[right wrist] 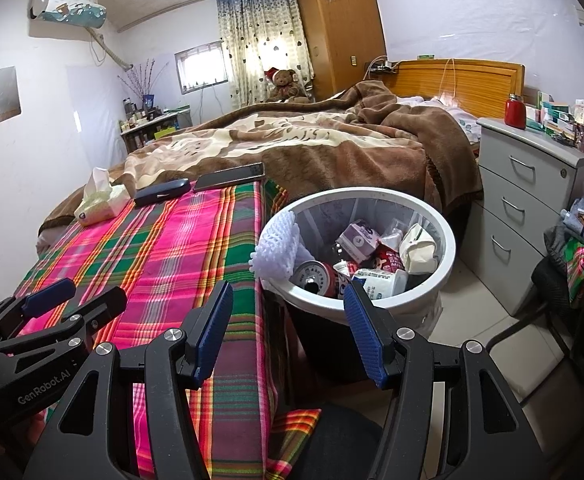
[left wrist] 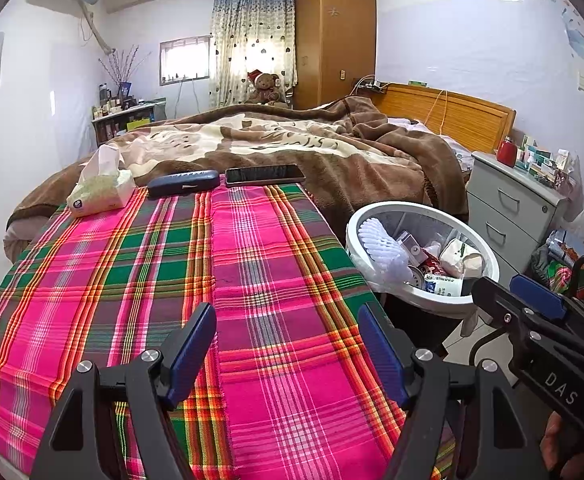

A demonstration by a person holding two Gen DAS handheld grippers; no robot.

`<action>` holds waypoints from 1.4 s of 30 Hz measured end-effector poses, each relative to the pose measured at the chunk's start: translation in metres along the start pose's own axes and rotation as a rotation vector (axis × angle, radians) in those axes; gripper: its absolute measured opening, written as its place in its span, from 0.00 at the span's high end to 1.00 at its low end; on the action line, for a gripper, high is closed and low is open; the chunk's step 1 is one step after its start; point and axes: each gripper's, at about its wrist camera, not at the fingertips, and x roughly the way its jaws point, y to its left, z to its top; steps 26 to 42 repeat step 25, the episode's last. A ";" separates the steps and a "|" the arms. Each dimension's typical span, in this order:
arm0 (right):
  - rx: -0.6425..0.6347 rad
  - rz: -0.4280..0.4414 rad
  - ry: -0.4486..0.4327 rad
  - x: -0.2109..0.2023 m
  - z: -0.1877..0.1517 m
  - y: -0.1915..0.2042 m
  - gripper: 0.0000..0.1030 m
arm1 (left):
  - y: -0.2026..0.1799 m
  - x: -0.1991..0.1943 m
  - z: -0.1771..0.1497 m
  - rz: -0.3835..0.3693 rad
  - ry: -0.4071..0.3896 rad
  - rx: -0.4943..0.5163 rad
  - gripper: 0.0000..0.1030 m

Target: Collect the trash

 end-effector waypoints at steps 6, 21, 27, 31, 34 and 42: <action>0.001 0.001 0.000 0.000 0.001 0.000 0.43 | 0.000 0.000 0.000 0.000 0.001 -0.002 0.29; -0.003 0.004 0.000 -0.001 0.000 0.004 0.43 | 0.002 0.000 -0.002 0.001 0.002 -0.007 0.29; -0.001 0.004 0.001 -0.001 0.000 0.004 0.42 | 0.002 0.000 -0.001 0.003 0.003 -0.009 0.29; -0.001 0.004 0.001 -0.001 0.000 0.004 0.42 | 0.002 0.000 -0.001 0.003 0.003 -0.009 0.29; -0.001 0.004 0.001 -0.001 0.000 0.004 0.42 | 0.002 0.000 -0.001 0.003 0.003 -0.009 0.29; -0.001 0.004 0.001 -0.001 0.000 0.004 0.42 | 0.002 0.000 -0.001 0.003 0.003 -0.009 0.29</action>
